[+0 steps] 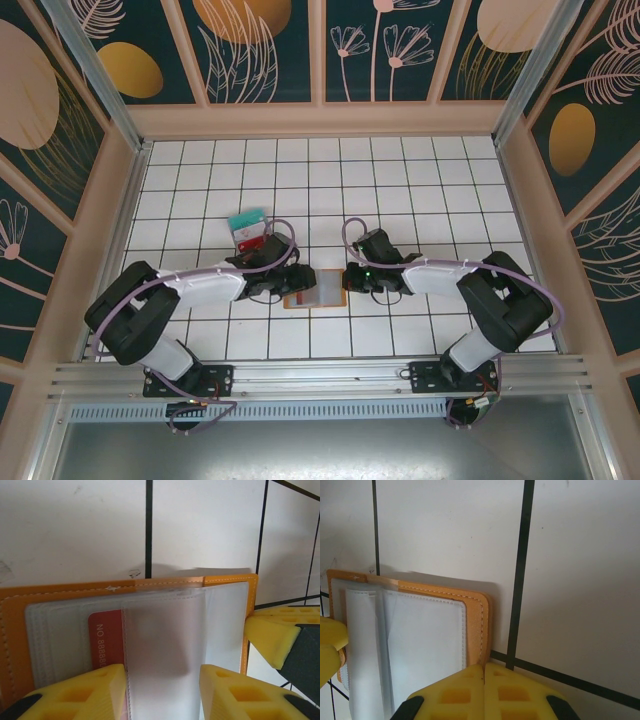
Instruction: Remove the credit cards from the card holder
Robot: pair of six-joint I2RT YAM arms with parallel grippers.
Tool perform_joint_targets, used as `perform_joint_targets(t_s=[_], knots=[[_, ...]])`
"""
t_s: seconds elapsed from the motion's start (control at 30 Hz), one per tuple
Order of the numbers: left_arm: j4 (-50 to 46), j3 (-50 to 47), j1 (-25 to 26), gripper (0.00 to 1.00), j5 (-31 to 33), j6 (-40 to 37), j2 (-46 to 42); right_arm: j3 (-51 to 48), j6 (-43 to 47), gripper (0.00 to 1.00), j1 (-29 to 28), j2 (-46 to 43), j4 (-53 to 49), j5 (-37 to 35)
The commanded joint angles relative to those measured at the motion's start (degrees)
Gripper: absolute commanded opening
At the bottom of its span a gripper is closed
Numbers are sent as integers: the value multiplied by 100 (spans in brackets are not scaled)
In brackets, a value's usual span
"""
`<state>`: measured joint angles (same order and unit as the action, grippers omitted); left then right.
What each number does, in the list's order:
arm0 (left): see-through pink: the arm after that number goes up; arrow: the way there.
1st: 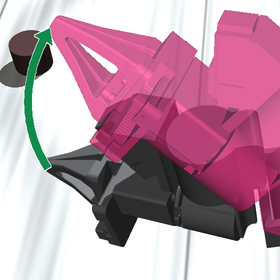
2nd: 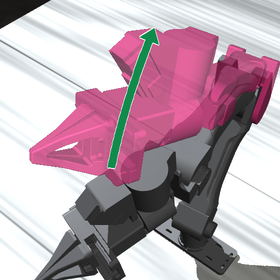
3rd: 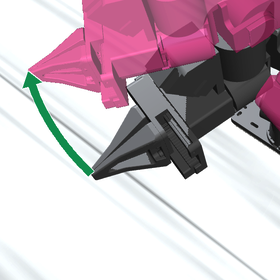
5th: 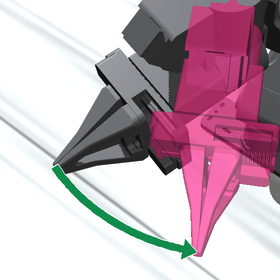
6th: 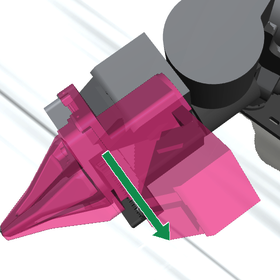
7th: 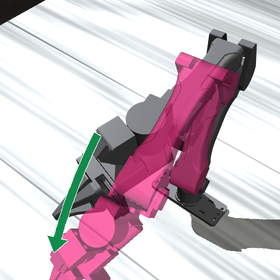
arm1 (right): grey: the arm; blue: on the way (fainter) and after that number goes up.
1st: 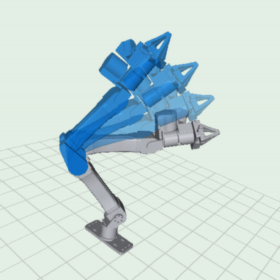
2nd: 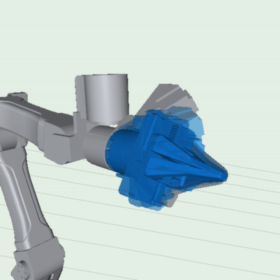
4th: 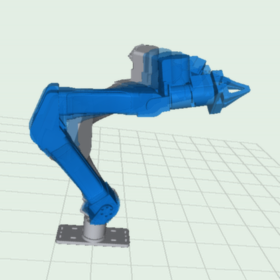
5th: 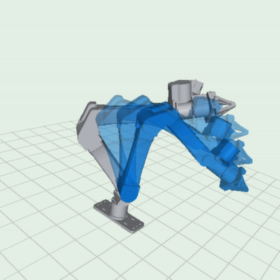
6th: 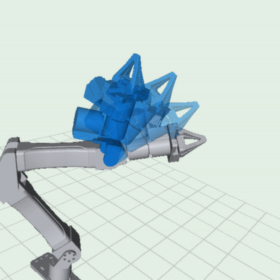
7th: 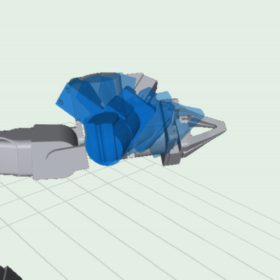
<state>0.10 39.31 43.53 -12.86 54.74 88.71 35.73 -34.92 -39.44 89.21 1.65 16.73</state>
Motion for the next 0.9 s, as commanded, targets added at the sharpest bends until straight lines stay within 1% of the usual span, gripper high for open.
perform_joint_targets(t_s=[0.0, 0.3, 0.47, 0.57, 0.7, 0.8, 0.87], knots=[[233, 185, 93, 46, -272, -31, 111, -92, -53, 0, -63, 200, -92, -91], [325, 680, 200, 45, -489, -82, 353, -101, -59, 0, -62, 172, -100, -117], [757, 842, 314, 44, -947, -61, 496, -84, -68, 0, -63, 227, -69, -103], [853, 927, 365, 44, -1107, -42, 543, -67, -68, 0, -64, 245, -85, -108], [616, 911, 367, 43, -824, -109, 278, -51, -68, 0, -54, 227, -127, -131], [65, 981, 355, 42, -319, -301, -30, -31, -55, 0, -40, 188, -173, -170], [-295, 974, 331, 41, 50, -424, -299, 3, -46, 4, -21, 135, -224, -201]])
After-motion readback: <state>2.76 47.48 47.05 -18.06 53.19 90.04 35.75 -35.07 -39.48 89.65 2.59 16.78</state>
